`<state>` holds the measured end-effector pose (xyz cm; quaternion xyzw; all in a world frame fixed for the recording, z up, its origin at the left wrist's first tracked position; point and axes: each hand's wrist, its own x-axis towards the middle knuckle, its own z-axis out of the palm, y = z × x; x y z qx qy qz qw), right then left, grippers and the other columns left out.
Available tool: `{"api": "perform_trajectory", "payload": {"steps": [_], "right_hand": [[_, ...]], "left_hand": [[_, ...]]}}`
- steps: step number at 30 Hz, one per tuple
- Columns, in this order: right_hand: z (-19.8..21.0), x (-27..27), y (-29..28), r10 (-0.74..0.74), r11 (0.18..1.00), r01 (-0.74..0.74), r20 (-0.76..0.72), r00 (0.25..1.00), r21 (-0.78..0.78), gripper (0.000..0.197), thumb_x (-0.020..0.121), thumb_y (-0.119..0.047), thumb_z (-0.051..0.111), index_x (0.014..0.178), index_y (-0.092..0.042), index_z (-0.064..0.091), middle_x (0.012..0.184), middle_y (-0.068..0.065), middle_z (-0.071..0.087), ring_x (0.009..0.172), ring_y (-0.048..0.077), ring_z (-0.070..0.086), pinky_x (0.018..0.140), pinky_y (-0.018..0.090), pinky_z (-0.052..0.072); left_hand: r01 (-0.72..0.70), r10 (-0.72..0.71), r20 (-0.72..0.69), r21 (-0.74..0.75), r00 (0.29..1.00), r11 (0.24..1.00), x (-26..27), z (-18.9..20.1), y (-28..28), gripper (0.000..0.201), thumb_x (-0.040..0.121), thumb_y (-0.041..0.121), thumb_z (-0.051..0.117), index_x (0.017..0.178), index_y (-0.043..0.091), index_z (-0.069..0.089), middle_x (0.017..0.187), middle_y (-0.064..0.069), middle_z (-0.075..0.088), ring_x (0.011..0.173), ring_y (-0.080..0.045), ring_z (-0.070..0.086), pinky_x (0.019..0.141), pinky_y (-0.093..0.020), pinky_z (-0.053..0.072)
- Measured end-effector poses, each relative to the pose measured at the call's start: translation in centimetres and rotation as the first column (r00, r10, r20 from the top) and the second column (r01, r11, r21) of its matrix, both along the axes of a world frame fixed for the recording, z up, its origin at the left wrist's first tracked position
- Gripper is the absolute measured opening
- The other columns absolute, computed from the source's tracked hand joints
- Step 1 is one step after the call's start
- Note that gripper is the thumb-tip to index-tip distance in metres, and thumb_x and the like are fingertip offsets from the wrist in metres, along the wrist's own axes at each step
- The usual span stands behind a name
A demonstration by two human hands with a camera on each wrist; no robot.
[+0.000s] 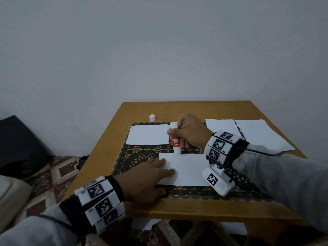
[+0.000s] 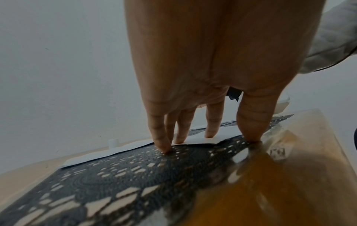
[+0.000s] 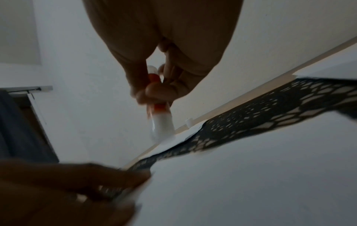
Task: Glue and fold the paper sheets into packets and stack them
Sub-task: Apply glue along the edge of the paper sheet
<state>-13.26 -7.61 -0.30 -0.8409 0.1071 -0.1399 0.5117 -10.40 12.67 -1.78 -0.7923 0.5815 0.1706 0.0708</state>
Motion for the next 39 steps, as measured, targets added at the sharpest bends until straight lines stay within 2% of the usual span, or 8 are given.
{"api": "perform_trajectory", "payload": {"steps": [4,8,12,16,21,28,35,39], "right_hand": [[-0.4,0.5,0.4,-0.016,1.000,0.016,0.029,0.999,0.019,0.029,0.088,-0.017,0.068,0.084,-0.012,0.040,0.067,0.010,0.071,0.040,0.022,0.054,0.036,0.026,0.041],[-0.7,0.5,1.0,0.029,0.994,-0.032,0.033,0.999,0.106,0.033,0.086,-0.011,0.070,0.103,-0.005,0.042,0.080,0.018,0.072,0.050,0.029,0.065,0.043,0.032,0.052],[-0.9,0.7,1.4,0.112,0.993,-0.112,0.006,0.994,0.023,0.015,0.089,-0.010,0.065,0.095,-0.002,0.054,0.075,0.021,0.071,0.061,0.032,0.071,0.057,0.041,0.058],[-1.3,0.7,1.9,0.133,0.989,-0.135,-0.034,0.991,-0.059,0.015,0.088,-0.012,0.064,0.095,-0.004,0.054,0.076,0.019,0.071,0.061,0.028,0.071,0.058,0.039,0.060],[-1.1,0.7,2.0,0.110,0.961,-0.119,-0.049,0.993,-0.248,0.010,0.089,-0.013,0.061,0.096,-0.008,0.055,0.082,0.011,0.070,0.063,0.021,0.071,0.056,0.031,0.059],[-0.8,0.1,1.7,0.129,0.922,-0.167,-0.129,0.983,-0.350,0.009,0.094,-0.018,0.055,0.099,-0.012,0.052,0.079,0.008,0.066,0.062,0.024,0.069,0.056,0.039,0.060],[-0.9,-2.3,-0.5,0.098,0.938,-0.134,-0.128,0.987,-0.318,0.007,0.092,-0.017,0.055,0.094,-0.011,0.051,0.076,0.013,0.067,0.059,0.031,0.067,0.054,0.048,0.058],[-0.6,-3.6,-2.1,0.073,0.945,-0.117,-0.154,0.985,-0.304,0.007,0.093,-0.015,0.055,0.095,-0.009,0.051,0.079,0.015,0.068,0.060,0.032,0.068,0.055,0.046,0.058]], "left_hand": [[0.009,-0.009,0.008,0.005,1.000,1.000,0.1,0.0,0.0,0.067,0.096,0.043,0.046,0.151,0.033,0.010,0.160,-0.010,0.001,0.147,-0.025,0.002,0.120,-0.039,0.008],[0.015,-0.015,0.009,0.011,1.000,1.000,0.1,-0.3,0.0,0.067,0.095,0.043,0.046,0.151,0.032,0.010,0.160,-0.010,0.000,0.147,-0.026,0.001,0.120,-0.040,0.009],[0.031,-0.031,0.015,0.000,0.999,1.000,0.0,-0.1,0.0,0.066,0.096,0.042,0.045,0.152,0.031,0.011,0.160,-0.012,0.002,0.147,-0.026,0.004,0.119,-0.036,0.010],[0.035,-0.035,0.010,-0.010,0.999,0.999,-0.1,0.1,0.0,0.067,0.096,0.041,0.046,0.152,0.029,0.012,0.159,-0.012,0.005,0.146,-0.025,0.008,0.118,-0.035,0.014],[0.009,-0.009,-0.010,-0.012,1.000,1.000,-0.3,0.3,0.1,0.066,0.095,0.040,0.048,0.151,0.030,0.013,0.159,-0.010,0.004,0.146,-0.023,0.009,0.118,-0.033,0.015],[-0.009,0.009,-0.021,0.008,1.000,1.000,-0.4,0.8,-0.1,0.066,0.095,0.040,0.049,0.151,0.031,0.015,0.158,-0.009,0.009,0.144,-0.024,0.015,0.118,-0.034,0.018],[-0.046,0.045,-0.025,-0.062,0.999,0.997,-0.2,1.0,-1.0,0.050,0.096,0.047,0.043,0.142,0.033,0.036,0.142,-0.004,0.037,0.130,-0.021,0.036,0.110,-0.036,0.033],[-0.071,0.072,0.017,-0.078,0.997,0.994,0.0,1.0,-2.0,0.044,0.095,0.045,0.045,0.138,0.035,0.041,0.133,-0.001,0.045,0.121,-0.019,0.043,0.105,-0.035,0.038]]}}
